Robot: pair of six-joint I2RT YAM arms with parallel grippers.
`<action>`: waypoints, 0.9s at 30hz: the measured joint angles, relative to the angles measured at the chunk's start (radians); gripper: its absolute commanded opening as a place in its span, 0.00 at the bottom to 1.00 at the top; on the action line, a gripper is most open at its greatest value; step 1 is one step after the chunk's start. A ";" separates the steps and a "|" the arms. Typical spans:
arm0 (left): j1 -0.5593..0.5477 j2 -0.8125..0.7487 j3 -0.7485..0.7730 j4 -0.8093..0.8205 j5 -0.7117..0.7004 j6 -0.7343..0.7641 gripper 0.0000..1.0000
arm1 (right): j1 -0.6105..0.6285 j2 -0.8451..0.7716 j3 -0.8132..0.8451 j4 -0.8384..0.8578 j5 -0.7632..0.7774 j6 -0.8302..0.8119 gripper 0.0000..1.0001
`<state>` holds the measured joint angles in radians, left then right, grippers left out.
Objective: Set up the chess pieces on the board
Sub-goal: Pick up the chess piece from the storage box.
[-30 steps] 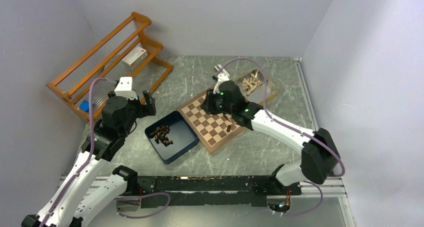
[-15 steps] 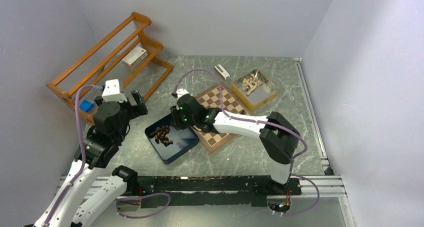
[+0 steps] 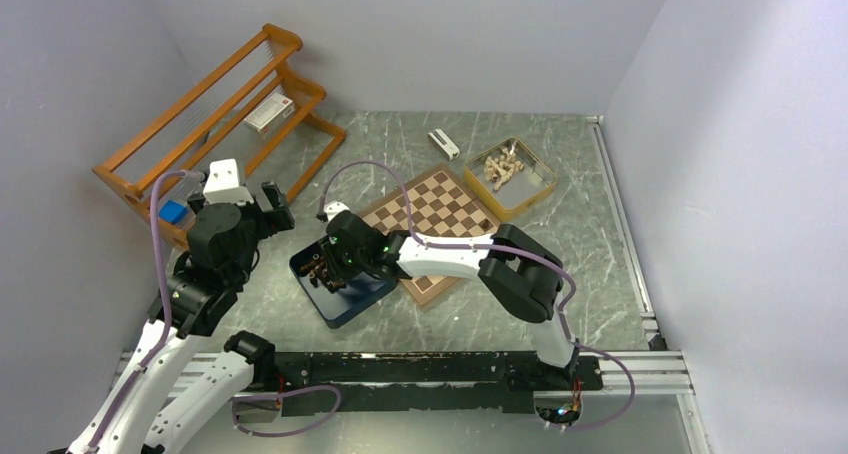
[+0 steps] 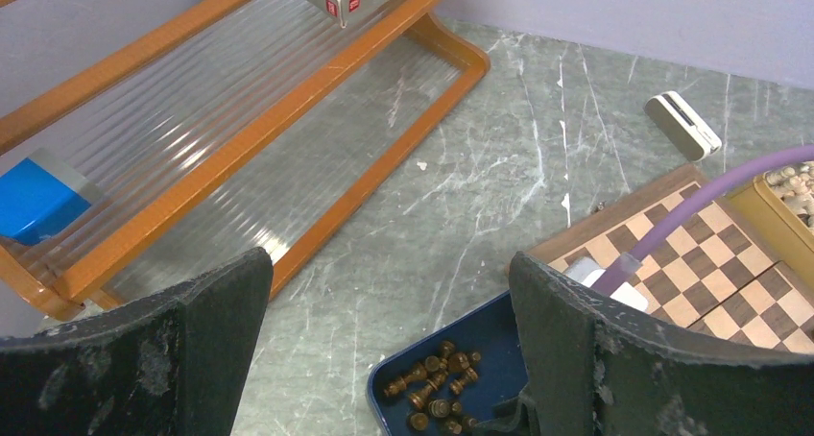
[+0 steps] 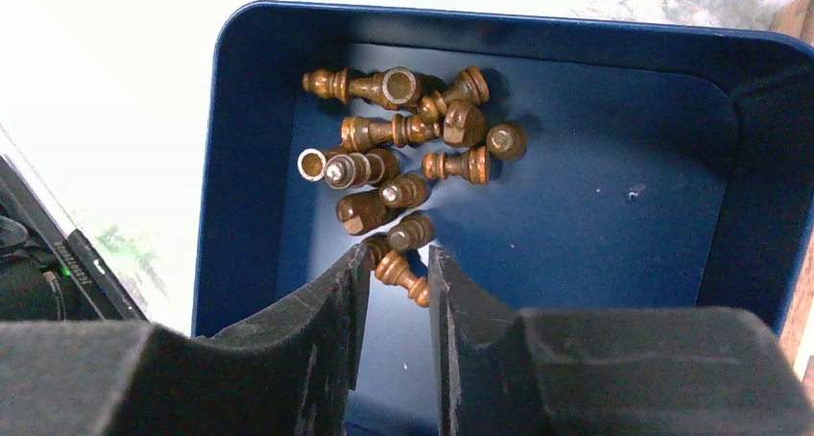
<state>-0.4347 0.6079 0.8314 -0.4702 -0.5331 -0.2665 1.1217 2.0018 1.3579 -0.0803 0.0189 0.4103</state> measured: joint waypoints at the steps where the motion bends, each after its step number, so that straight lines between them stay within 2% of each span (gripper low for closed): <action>1: 0.000 0.000 0.000 0.000 0.000 0.000 0.98 | 0.002 0.007 0.004 0.000 0.001 -0.003 0.33; 18: 0.000 0.000 0.000 0.000 0.000 0.000 0.98 | 0.006 0.057 0.034 -0.001 0.011 -0.014 0.32; 27: 0.000 0.000 0.000 0.000 0.000 0.000 0.98 | 0.007 0.082 0.048 0.001 0.018 -0.015 0.28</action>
<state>-0.4347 0.6075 0.8314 -0.4702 -0.5327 -0.2665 1.1290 2.0838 1.4063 -0.0795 0.0368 0.3954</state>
